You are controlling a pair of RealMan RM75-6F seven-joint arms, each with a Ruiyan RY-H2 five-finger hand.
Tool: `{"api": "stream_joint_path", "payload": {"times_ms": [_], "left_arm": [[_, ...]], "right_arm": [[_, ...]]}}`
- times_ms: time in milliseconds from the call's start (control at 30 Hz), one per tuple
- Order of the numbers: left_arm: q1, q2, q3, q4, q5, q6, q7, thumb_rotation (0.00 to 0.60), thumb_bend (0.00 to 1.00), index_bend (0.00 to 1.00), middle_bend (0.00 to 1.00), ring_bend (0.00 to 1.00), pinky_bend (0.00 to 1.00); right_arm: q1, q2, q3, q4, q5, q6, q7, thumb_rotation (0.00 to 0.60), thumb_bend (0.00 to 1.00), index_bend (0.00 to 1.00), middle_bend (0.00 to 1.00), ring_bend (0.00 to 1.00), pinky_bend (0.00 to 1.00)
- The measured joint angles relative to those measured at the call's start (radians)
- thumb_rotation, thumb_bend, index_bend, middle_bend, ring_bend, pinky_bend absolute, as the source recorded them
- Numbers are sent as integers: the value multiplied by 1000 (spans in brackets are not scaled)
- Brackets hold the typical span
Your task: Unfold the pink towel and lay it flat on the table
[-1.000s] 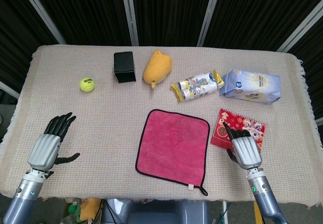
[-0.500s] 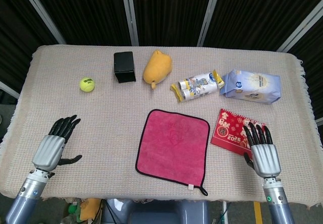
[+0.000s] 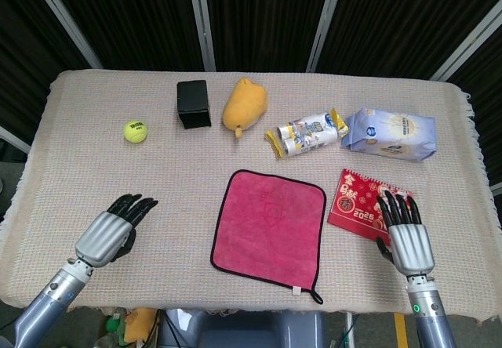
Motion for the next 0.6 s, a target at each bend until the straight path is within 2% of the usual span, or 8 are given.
{"api": "stream_joint_path", "payload": {"times_ms": [100, 333, 600], "left_arm": [[-35, -2, 0, 3, 21, -44, 15, 600, 838, 0, 786, 702, 707], [-117, -29, 2, -10, 12, -190, 66, 600, 839, 0, 797, 714, 714], [-191, -122, -15, -34, -83, -310, 213, 600, 844, 25, 811, 729, 721]], "right_arm": [[-5, 0, 6, 3, -3, -3, 7, 600, 371, 0, 0, 0, 0], [-11, 4, 23, -1, -5, -18, 13, 600, 371, 0, 0, 0, 0], [-19, 11, 41, -1, -4, -31, 30, 600, 371, 0, 0, 0, 0]]}}
